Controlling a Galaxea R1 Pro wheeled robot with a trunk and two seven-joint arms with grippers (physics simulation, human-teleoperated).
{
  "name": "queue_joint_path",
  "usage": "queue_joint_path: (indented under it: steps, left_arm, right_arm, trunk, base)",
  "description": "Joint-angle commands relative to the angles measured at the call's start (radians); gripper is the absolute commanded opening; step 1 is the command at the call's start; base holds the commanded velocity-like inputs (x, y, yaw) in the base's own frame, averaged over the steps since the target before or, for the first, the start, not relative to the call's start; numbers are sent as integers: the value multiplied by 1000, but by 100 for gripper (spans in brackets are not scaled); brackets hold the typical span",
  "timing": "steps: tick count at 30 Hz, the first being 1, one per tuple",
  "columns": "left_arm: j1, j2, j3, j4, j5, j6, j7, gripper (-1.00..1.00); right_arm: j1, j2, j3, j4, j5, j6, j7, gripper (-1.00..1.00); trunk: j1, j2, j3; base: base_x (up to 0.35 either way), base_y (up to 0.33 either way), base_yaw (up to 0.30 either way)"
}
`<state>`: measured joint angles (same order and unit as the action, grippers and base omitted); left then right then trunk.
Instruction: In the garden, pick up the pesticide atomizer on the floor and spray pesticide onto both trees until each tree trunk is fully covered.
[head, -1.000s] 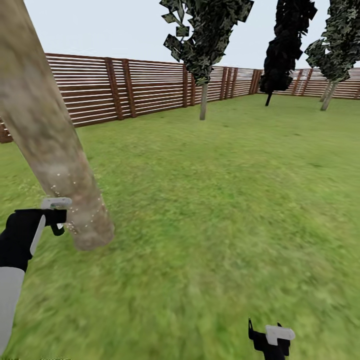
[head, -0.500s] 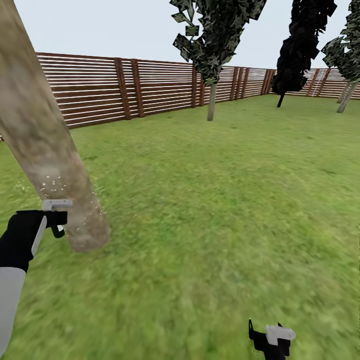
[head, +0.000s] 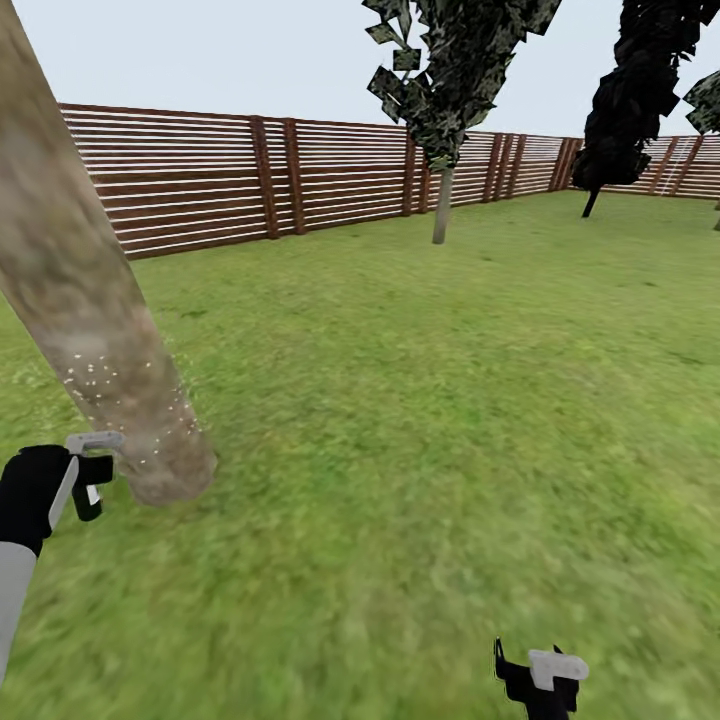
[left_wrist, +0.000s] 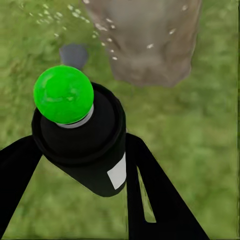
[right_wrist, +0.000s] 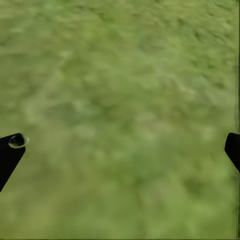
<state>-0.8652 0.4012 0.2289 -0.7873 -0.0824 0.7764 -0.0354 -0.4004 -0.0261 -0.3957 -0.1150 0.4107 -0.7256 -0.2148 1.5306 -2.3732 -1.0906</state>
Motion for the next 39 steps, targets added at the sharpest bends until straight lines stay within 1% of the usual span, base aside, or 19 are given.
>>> queue_joint_path:
  steps: [1, 2, 4, 5, 7, 8, 10, 12, 14, 15, 18, 21, 23, 26, 28, 29, 31, 36, 39]
  left_arm:
    - [0, 0, 0, 1, 2, 0, 0, -100]
    - [0, -4, -1, 1, 4, 0, 0, -100]
    - [0, -32, -4, 1, 7, 0, 0, -100]
    - [0, -37, -1, 1, 5, 0, 0, -100]
    - [1, -29, 8, 11, 2, -1, 0, -100]
    - [2, -6, 29, 27, 1, -2, 0, -100]
    - [17, 6, 36, 32, 2, -4, 0, -100]
    - [27, 1, 31, 60, 4, -77, 0, -100]
    - [29, -16, 30, 117, 4, -107, 0, -100]
    - [29, -28, 29, 119, 4, -111, 1, -100]
    - [28, -43, 30, 116, 3, -111, 24, -100]
    - [28, -41, 31, 115, 2, -111, 38, -100]
    - [28, -32, 36, 116, 1, -112, 40, -100]
    - [28, -36, 31, 115, 1, -112, 41, -100]
    - [24, -46, 32, 113, 8, -111, 71, -100]
    - [20, -60, 31, 113, 7, -111, 78, -100]
    - [18, -68, 30, 112, 5, -111, 81, -100]
    - [23, -41, 37, 112, 1, -112, 78, -100]
    - [22, -47, 33, 112, 6, -111, 80, -100]
  right_arm:
    - [0, 0, 0, 0, 0, 0, 0, 100]
    - [0, 0, 0, 0, 0, 0, 0, 100]
    - [0, 0, 0, 0, 0, 0, 0, 100]
    - [0, 0, 0, 0, -1, 0, 0, 100]
    - [0, 0, 0, 0, 0, 0, 0, 100]
    - [0, 0, 0, 0, 0, 0, 0, 100]
    - [0, 0, 0, 0, 0, 0, 0, 100]
    - [0, 0, 0, 0, 0, 0, 0, 100]
    - [0, 0, 0, 0, 0, 0, 0, 100]
    - [0, 0, 0, 0, 0, 0, 0, 100]
    - [0, 0, 0, 0, 0, 0, 0, 100]
    - [0, 0, 0, 0, 0, 0, 0, 100]
    - [0, 0, 0, 0, 0, 0, 0, 100]
    - [0, 0, 0, 0, 0, 0, 0, 100]
    - [0, 0, 0, 0, 0, 0, 0, 100]
    - [0, 0, 0, 0, 0, 0, 0, 100]
    - [0, 0, 0, 0, 0, 0, 0, 100]
    - [0, 0, 0, 0, 0, 0, 0, 100]
    - [0, 0, 0, 0, 0, 0, 0, 100]
  trunk:
    - [0, 0, 0]
    - [0, 0, 0]
    - [0, 0, 0]
    - [0, 0, 0]
    - [0, 0, 0]
    - [0, 0, 0]
    - [0, 0, 0]
    - [0, 0, 0]
    - [0, 0, 0]
    - [0, 0, 0]
    - [0, 0, 0]
    - [0, 0, 0]
    - [0, 0, 0]
    - [0, 0, 0]
    - [0, 0, 0]
    - [0, 0, 0]
    - [0, 0, 0]
    - [0, 0, 0]
    - [0, 0, 0]
  base:
    - [149, -254, 1]
    - [149, -253, 1]
    - [152, -253, 0]
    - [158, -254, 0]
    - [161, -253, 2]
    - [162, -253, 182]
    - [161, -253, 254]
    - [160, -253, 274]
    - [160, -253, 278]
    - [160, -253, 278]
    - [158, -253, 278]
    - [149, -253, 135]
    - [146, -253, 21]
    - [146, -253, 41]
    - [146, -253, 224]
    - [146, -253, 267]
    - [146, -253, 274]
    - [146, -253, 277]
    - [146, -253, 277]
